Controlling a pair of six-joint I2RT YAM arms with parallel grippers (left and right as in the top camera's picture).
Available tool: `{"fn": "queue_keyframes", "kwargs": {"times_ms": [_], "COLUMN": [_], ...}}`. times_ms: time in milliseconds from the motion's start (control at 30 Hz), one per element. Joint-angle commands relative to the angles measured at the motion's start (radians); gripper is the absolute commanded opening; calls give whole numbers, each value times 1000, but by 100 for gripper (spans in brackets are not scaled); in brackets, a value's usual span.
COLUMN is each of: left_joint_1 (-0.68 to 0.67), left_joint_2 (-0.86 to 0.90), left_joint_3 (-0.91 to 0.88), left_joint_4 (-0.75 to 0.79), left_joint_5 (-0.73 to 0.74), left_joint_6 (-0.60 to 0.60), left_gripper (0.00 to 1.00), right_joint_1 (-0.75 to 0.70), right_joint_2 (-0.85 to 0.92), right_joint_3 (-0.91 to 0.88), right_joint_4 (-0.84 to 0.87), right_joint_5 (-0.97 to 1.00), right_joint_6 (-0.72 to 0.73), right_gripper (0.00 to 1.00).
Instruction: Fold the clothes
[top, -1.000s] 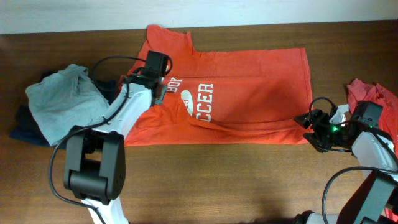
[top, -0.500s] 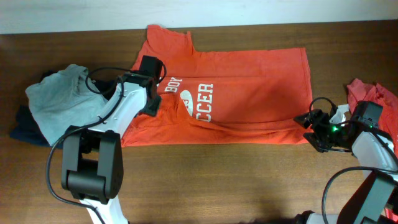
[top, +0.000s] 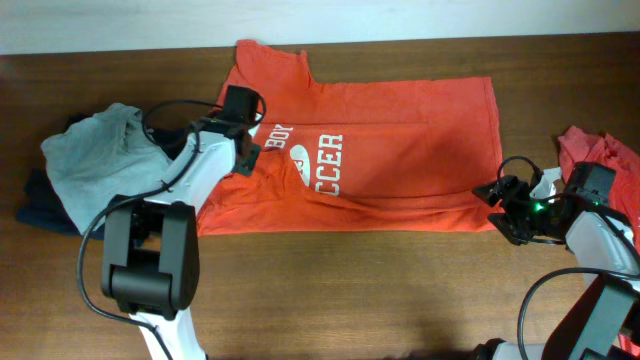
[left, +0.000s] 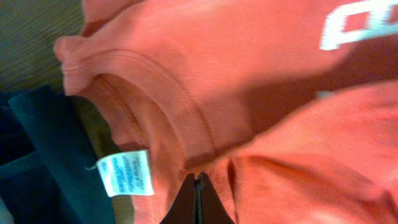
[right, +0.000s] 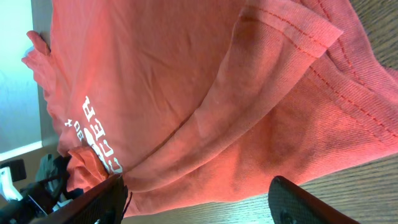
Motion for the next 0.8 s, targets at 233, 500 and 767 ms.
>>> {"fn": "queue_keyframes", "kwargs": {"times_ms": [233,500,767], "left_joint_1": [124,123,123], "left_joint_2": [6,7,10], "left_joint_3": [270,295,204], "left_joint_4": [-120,-372,-484], "left_joint_5": [111,230,313], "left_joint_6": [-17,-17,-120], "left_gripper": [99,75,64], "right_joint_1": [0,0,0], "right_joint_2": [3,3,3], "right_joint_3": [16,16,16], "right_joint_4": [-2,-2,-2], "right_joint_5": [-9,-9,15], "right_joint_6": [-14,-14,-14], "right_gripper": [77,77,78]}}
